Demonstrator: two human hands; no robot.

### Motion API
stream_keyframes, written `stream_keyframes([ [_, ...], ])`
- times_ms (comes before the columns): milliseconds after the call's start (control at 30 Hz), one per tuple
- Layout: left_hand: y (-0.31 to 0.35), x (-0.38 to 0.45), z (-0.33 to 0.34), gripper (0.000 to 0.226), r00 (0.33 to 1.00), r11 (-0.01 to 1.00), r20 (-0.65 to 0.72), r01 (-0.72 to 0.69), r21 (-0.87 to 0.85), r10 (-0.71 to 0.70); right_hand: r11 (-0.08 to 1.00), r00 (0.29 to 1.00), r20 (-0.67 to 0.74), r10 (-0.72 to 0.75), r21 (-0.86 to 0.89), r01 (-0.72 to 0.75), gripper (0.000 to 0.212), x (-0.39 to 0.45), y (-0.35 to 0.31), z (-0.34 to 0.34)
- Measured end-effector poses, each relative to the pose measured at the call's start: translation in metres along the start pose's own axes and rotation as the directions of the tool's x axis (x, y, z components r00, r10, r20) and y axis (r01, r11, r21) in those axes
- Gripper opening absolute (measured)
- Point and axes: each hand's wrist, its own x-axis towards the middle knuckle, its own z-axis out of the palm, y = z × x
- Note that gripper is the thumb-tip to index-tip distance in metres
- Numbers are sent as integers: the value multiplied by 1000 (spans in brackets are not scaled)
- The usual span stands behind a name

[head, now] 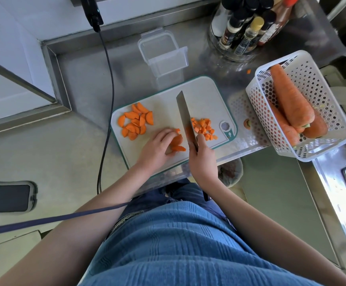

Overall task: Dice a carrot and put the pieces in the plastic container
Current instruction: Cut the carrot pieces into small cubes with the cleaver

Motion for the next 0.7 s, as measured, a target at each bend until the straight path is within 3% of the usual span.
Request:
stream_keyframes([
  [300, -3, 2, 2, 29, 988, 983, -51, -141, 116, 148, 999, 998, 37, -47, 8, 47, 18, 0, -9, 3],
  [700, 0, 2, 0, 23, 983, 981, -76, -156, 115, 166, 996, 996, 87, -27, -87, 35, 14, 0, -12, 7],
])
